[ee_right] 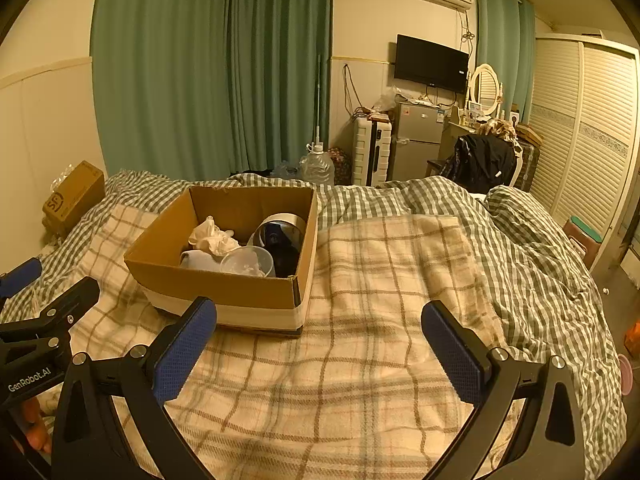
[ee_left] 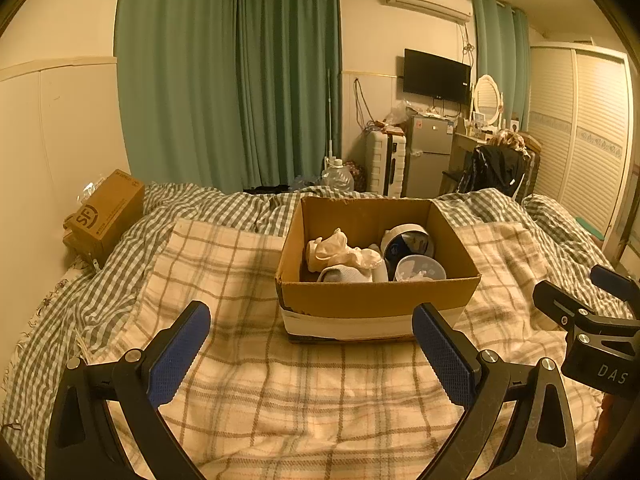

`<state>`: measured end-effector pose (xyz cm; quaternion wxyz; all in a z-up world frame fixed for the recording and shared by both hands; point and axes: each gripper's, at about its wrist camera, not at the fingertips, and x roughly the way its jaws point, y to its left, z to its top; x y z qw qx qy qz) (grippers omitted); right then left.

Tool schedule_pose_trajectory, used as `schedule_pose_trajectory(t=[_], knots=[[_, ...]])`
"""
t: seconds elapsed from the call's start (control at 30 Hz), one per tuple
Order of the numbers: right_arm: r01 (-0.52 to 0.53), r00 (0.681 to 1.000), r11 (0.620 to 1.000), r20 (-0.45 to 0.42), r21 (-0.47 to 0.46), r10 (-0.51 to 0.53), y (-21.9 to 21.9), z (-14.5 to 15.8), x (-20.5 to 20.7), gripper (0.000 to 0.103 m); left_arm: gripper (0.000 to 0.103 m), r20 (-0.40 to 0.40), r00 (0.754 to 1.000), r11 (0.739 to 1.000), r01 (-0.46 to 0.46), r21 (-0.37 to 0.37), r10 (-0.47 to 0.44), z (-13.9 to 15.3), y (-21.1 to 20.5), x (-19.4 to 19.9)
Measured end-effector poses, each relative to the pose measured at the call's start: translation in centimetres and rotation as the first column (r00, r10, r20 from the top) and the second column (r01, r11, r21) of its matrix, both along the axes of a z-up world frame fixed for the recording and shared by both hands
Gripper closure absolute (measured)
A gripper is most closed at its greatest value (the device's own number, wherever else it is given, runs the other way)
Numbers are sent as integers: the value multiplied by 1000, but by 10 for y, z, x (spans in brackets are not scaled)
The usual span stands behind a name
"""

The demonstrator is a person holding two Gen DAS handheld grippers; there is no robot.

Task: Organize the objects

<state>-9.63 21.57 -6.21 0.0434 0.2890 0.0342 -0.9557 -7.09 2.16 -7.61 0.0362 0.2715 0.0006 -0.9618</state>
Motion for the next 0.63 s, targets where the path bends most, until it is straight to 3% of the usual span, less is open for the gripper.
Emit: schedule_pose_trajectory(t=[0.63], knots=[[-4, 1000, 1000, 5, -2, 4, -1, -3, 0, 0, 0, -3, 1000, 1000, 2, -5, -2, -1, 2, 1]])
